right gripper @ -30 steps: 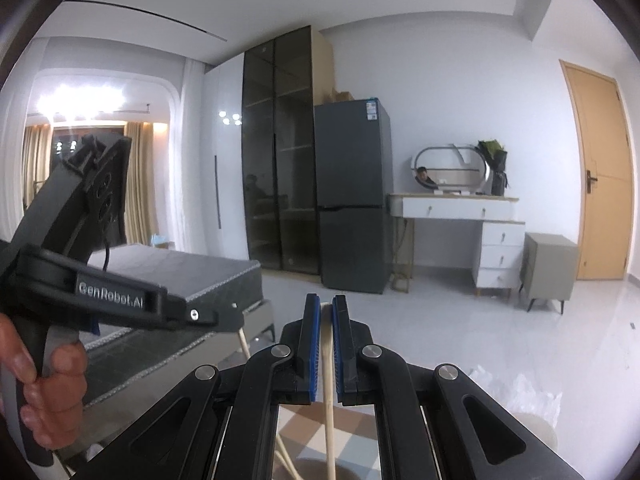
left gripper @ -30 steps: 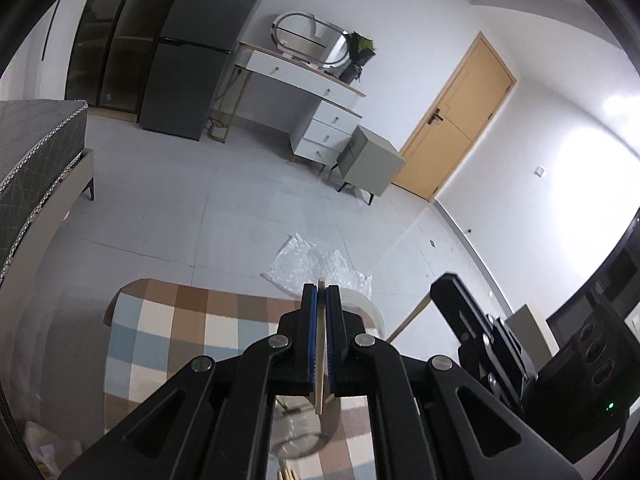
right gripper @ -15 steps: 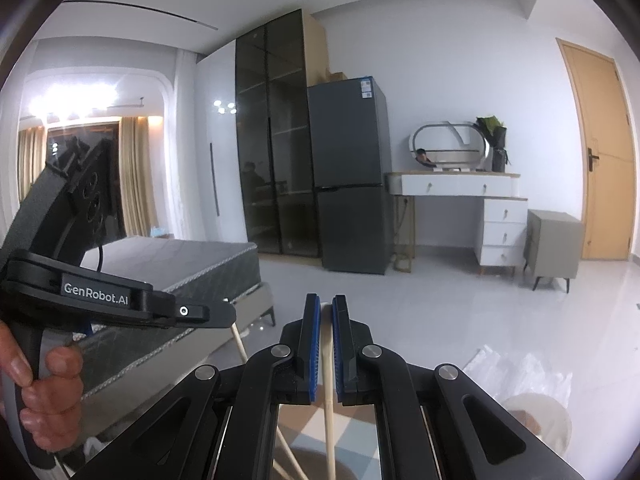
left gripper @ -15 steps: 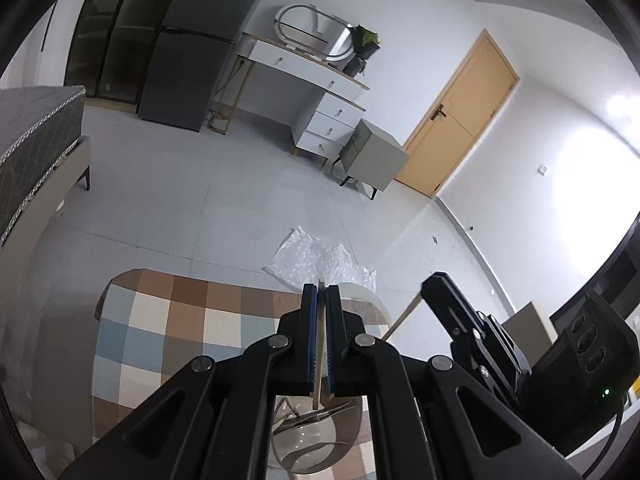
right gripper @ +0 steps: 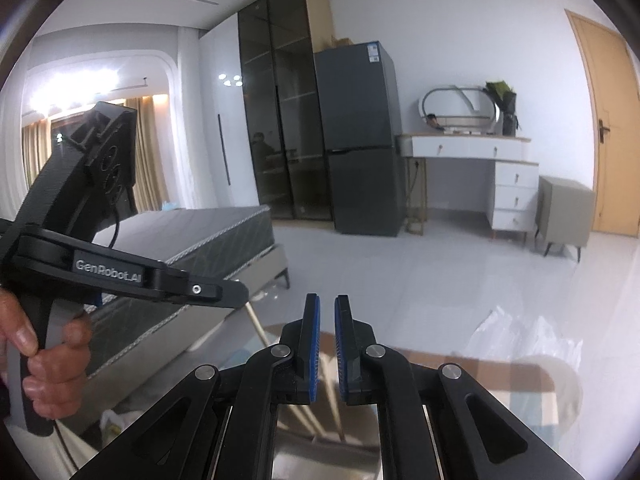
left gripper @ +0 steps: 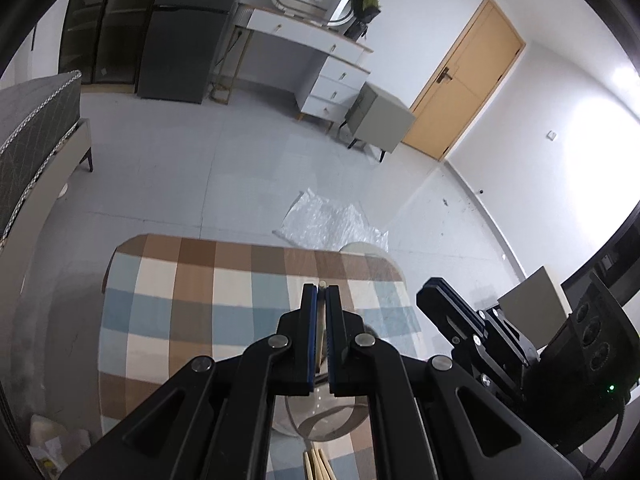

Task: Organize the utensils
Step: 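Open both tools and withdraw them from the utensil holder, then lower the right tool onto the chopsticks and close on one chopstick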

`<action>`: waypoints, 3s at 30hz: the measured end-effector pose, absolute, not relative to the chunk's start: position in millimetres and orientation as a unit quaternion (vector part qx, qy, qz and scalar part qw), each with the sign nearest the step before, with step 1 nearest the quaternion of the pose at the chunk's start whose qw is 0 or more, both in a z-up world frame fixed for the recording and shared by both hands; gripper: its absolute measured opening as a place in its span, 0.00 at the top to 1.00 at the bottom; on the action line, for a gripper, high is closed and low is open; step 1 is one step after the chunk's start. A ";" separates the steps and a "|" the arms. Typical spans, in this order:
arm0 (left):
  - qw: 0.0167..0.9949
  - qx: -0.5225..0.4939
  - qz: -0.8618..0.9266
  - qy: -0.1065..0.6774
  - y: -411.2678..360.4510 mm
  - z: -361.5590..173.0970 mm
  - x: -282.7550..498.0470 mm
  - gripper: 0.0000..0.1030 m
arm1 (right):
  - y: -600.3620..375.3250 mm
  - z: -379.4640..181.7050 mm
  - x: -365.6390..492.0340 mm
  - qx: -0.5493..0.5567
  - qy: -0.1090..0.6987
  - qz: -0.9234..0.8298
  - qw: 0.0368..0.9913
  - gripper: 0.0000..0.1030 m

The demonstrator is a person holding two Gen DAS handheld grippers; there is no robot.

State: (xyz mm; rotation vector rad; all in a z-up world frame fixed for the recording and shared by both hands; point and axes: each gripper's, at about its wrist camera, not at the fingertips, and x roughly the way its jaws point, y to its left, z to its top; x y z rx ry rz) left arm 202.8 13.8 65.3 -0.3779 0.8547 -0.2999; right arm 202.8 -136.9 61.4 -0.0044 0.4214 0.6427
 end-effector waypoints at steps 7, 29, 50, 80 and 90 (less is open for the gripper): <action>0.879 -0.168 -0.125 0.428 10.9 68.8 186.9 0.73 | -161.7 67.8 181.2 0.017 0.219 0.294 0.930 0.78; 0.937 -0.075 -0.022 0.341 -9.0 111.7 63.9 0.17 | -203.0 116.7 49.9 0.077 0.170 0.255 0.949 0.12; 0.942 -0.055 -0.004 0.331 -24.0 59.0 5.3 0.11 | -212.6 58.7 0.6 0.078 0.197 0.197 0.957 0.00; 0.867 -0.114 0.040 0.484 -1.5 -75.2 43.8 0.11 | -178.6 -74.4 70.6 0.034 0.467 0.173 0.867 0.35; 0.829 -0.169 0.074 0.528 25.6 -92.2 54.4 0.11 | -145.4 -103.9 115.0 -0.022 0.503 0.174 0.847 0.52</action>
